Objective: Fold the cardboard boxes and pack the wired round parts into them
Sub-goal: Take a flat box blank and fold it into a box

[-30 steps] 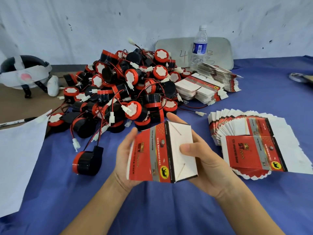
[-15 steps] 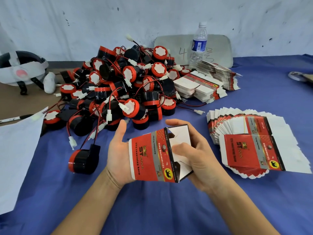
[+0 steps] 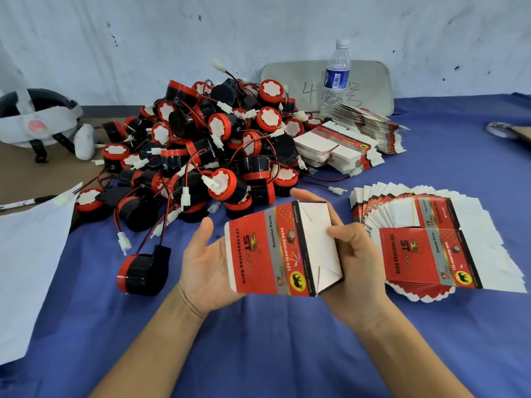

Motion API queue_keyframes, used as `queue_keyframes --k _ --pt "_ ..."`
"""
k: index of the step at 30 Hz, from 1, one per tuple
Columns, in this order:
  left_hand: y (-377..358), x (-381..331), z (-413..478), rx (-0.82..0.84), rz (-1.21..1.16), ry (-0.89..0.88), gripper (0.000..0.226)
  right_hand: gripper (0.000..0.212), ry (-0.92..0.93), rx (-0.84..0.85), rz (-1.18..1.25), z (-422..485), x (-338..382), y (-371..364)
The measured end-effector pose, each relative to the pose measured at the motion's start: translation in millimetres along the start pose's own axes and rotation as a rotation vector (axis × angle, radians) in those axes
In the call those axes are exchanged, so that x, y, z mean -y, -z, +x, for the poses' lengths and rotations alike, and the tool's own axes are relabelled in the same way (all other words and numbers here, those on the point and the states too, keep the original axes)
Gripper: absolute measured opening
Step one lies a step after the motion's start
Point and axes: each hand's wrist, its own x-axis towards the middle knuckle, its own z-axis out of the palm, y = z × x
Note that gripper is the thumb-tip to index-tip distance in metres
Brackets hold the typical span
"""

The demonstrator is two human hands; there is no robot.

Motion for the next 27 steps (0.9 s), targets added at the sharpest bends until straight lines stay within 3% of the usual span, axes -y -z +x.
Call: queue_keyframes --k 2,7,9,11,14,16,18,23,25,27 --pt "2.2 4.0 -2.4 0.039 0.019 -0.023 0.063 0.043 -0.030 -0.055 -0.072 1.3 -5.4 -2.8" --pt "6.7 4.4 -2.1 -0.160 0.231 -0.139 0.060 0.063 -0.228 -0.268 -0.391 2.5 -19.5 -5.6" --pt "-2.5 -3.1 -10.9 0.066 0.130 -0.026 0.048 0.063 -0.250 -0.285 -0.477 4.2 -20.2 -2.9" --pt "-8.8 -3.5 -11.8 0.074 0.182 -0.001 0.035 0.061 -0.240 -0.301 -0.400 5.7 -20.0 -0.3" --pt "-12.6 -2.4 -12.6 0.223 0.242 0.098 0.041 0.066 -0.281 -0.345 -0.241 7.5 -20.4 3.7" --pt "-18.6 2.2 -10.0 0.101 0.441 0.143 0.037 0.069 -0.289 -0.334 -0.186 8.6 -19.2 5.9" --pt "-21.1 9.5 -6.8 -0.128 0.793 -0.044 0.028 0.072 -0.256 -0.336 -0.125 9.9 -14.5 6.4" --pt "-21.2 11.8 0.1 -0.163 1.643 -0.631 0.026 0.030 0.141 -0.376 0.019 12.0 2.6 12.0" --pt "-14.7 7.6 3.9 -0.170 1.854 -0.820 0.036 0.032 0.225 -0.372 0.002 11.8 4.0 16.7" --pt "-12.5 8.8 7.0 -0.257 1.828 -0.861 0.029 0.044 0.220 -0.386 -0.098 10.7 2.3 18.5"
